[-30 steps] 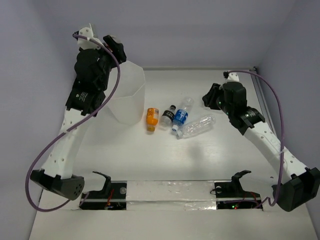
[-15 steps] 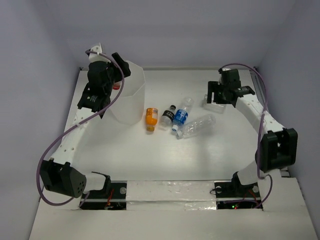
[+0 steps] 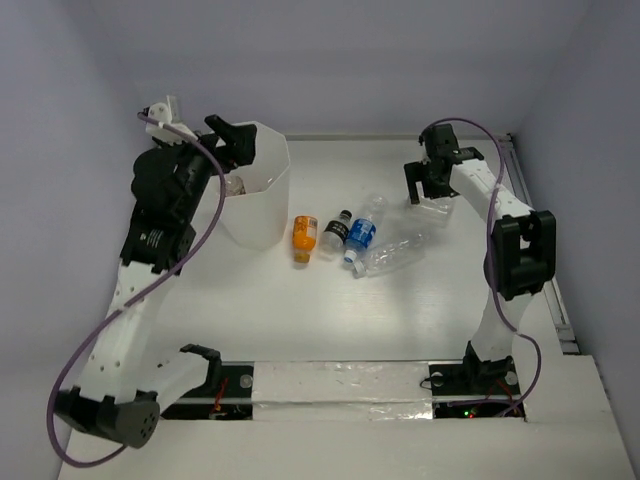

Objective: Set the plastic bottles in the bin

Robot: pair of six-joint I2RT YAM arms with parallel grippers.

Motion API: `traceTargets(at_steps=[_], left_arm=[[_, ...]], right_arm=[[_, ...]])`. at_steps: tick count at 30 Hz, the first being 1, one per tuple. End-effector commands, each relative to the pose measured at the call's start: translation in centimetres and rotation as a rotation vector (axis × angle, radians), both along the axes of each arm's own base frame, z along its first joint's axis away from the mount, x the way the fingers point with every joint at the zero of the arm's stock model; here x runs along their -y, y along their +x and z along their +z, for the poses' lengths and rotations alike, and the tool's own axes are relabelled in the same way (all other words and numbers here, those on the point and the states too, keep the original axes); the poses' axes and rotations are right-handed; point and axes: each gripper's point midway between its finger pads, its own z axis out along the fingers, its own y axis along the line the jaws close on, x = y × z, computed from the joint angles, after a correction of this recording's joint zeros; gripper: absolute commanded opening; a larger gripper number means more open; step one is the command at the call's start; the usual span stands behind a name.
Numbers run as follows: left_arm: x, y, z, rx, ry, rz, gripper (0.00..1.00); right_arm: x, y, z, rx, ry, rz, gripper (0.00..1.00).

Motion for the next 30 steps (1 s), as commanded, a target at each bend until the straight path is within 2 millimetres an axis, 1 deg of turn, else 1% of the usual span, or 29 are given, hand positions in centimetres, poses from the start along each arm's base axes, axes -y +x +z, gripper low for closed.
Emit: traceTargets(at_steps=[1, 2, 3, 4, 5, 6, 8, 9, 11, 12, 13, 14, 15, 16, 17, 19, 20, 21, 22, 23, 24, 25, 26, 27, 28, 29, 30], left_arm=[[3.0, -3.7, -0.4, 0.022, -0.015, -0.189, 0.94], [3.8, -5.3, -0.5, 0.026, -0.014, -0.230, 0.94], [4.5, -5.9, -2.5, -0.020, -0.003, -0.261, 0.94], [5.1, -6.5, -3.3, -0.033, 0.005, -0.285, 0.94], [5.4, -7.5, -3.6, -0.033, 0.013, -0.305, 0.94], [6.3, -8.2, -5.6, -0.079, 0.026, -0.338, 0.94], [7.1, -9.3, -7.0, -0.108, 0.025, -0.375, 0.94], [8.0, -9.9, -8.9, -0.149, 0.033, -0.413, 0.94], [8.9, -10.6, -10.4, -0.182, 0.035, -0.446, 0.94], [9.3, -10.8, -11.9, -0.215, 0.041, -0.459, 0.94], [9.8, -11.2, -12.5, -0.230, 0.047, -0.478, 0.94], [10.2, -11.3, -13.3, -0.249, 0.048, -0.487, 0.94], [10.3, -11.1, -14.0, -0.261, 0.046, -0.488, 0.94], [10.9, -11.4, -14.2, -0.268, 0.036, -0.511, 0.94], [11.5, -11.5, -14.6, -0.282, 0.039, -0.530, 0.94], [12.3, -11.5, -14.3, -0.271, 0.045, -0.555, 0.94], [13.0, -11.5, -14.7, -0.281, 0.058, -0.572, 0.94], [13.3, -11.4, -14.4, -0.273, 0.063, -0.579, 0.94], [13.7, -11.3, -14.5, -0.276, 0.075, -0.582, 0.94], [14.2, -11.0, -15.3, -0.293, 0.097, -0.588, 0.94], [15.1, -11.4, -15.1, -0.289, 0.105, -0.611, 0.94], [15.5, -11.4, -15.3, -0.292, 0.119, -0.614, 0.94], [16.2, -11.2, -16.2, -0.311, 0.144, -0.622, 0.94], [17.0, -11.8, -16.5, -0.319, 0.164, -0.646, 0.94], [17.3, -11.7, -16.7, -0.320, 0.181, -0.638, 0.94], [17.9, -11.5, -17.7, -0.342, 0.208, -0.638, 0.94], [18.3, -11.3, -17.8, -0.334, 0.227, -0.638, 0.94]], right_arm=[[0.9, 0.9, -0.5, -0.035, -0.071, 0.049, 0.97], [1.1, 1.0, -0.7, -0.035, -0.085, 0.048, 0.98], [1.4, 1.5, -0.8, -0.025, -0.102, 0.045, 0.98], [1.8, 1.6, -0.8, -0.027, -0.133, 0.048, 0.98], [1.8, 1.8, -0.7, -0.024, -0.135, 0.055, 0.98], [1.7, 2.5, -0.1, -0.008, -0.134, 0.059, 0.98], [1.6, 3.0, -0.4, -0.019, -0.140, 0.073, 0.98], [1.5, 3.4, -0.3, -0.019, -0.140, 0.082, 0.99], [1.4, 4.4, -0.6, -0.029, -0.151, 0.094, 0.99], [1.1, 4.6, -0.9, -0.043, -0.145, 0.105, 0.99], [0.9, 5.0, -0.6, -0.043, -0.137, 0.111, 0.99], [0.2, 5.2, -2.0, -0.076, -0.107, 0.127, 0.99], [-0.2, 5.3, -2.4, -0.091, -0.088, 0.132, 0.99], [-0.4, 5.1, -2.9, -0.115, -0.076, 0.131, 0.99], [-0.5, 5.4, -3.8, -0.134, -0.072, 0.131, 0.98], [-0.5, 5.0, -4.5, -0.167, -0.074, 0.130, 0.97], [-0.7, 5.3, -4.5, -0.156, -0.064, 0.136, 0.95], [-0.3, 5.4, -4.5, -0.154, -0.060, 0.129, 0.94], [-0.4, 5.3, -4.5, -0.156, -0.052, 0.124, 0.93], [-0.1, 5.3, -4.6, -0.166, -0.038, 0.115, 0.90], [-0.1, 5.3, -4.7, -0.172, -0.034, 0.112, 0.90], [-0.2, 5.0, -4.9, -0.184, -0.031, 0.111, 0.89], [-0.4, 4.7, -5.2, -0.196, -0.016, 0.119, 0.88], [0.0, 4.0, -5.9, -0.224, -0.009, 0.111, 0.88], [0.0, 3.7, -5.5, -0.214, -0.004, 0.102, 0.88], [-0.1, 3.3, -5.6, -0.213, 0.004, 0.106, 0.85], [-0.1, 3.1, -5.6, -0.209, 0.005, 0.109, 0.78]])
